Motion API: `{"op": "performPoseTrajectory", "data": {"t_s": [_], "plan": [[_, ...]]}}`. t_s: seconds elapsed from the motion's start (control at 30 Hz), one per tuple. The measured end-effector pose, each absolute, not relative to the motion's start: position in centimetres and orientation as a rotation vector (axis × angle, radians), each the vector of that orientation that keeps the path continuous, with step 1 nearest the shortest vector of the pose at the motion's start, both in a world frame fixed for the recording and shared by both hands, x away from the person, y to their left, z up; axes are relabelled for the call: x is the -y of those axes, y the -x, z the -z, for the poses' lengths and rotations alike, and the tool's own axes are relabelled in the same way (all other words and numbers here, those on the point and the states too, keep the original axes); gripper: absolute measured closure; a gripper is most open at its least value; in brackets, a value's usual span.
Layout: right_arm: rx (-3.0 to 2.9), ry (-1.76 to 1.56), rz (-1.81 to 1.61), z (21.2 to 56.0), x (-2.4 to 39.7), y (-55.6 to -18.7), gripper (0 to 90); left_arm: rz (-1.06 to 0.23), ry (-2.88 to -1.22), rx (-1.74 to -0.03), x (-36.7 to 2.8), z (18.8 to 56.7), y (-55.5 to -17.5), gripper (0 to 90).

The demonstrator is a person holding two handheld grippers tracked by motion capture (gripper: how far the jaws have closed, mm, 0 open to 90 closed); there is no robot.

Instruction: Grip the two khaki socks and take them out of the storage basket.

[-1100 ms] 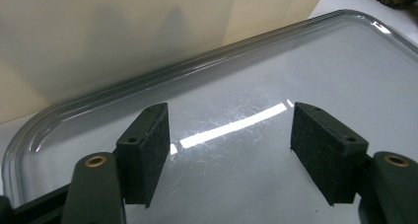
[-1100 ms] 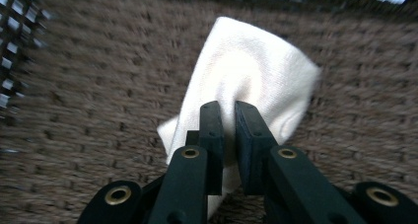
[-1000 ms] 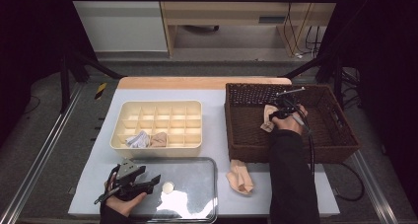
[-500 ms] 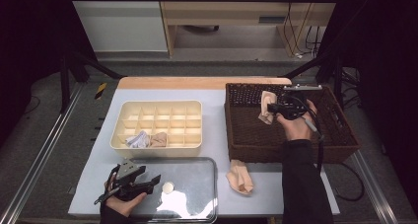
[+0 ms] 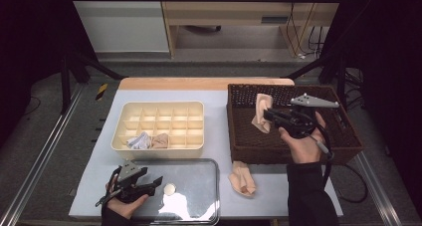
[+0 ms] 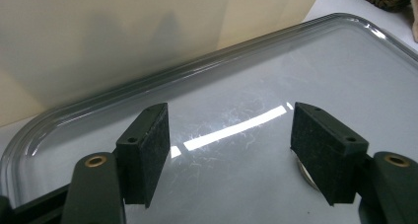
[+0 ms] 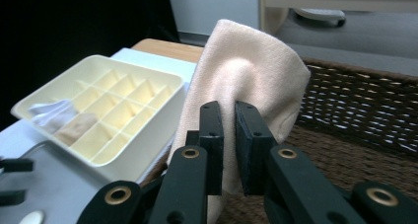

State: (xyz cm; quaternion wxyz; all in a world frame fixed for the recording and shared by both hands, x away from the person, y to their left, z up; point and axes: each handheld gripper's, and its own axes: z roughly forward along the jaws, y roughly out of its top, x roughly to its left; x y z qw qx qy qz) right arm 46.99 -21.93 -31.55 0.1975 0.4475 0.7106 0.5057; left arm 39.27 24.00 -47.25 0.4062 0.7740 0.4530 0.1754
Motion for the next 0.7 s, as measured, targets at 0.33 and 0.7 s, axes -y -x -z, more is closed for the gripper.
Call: {"op": "performPoseTrajectory", "data": {"t_s": [0.33,0.7], "plan": [[-2.003,-1.15,-1.535,32.3,21.0,-43.2,82.9,-0.441,-1.947,-1.142,-23.9,47.1,-39.2,30.7],[-2.052,-1.102,-1.572,33.6,20.7,-40.1,82.9,-0.44,-1.943,-1.143,-23.8,47.1,-39.2,30.7]]}}
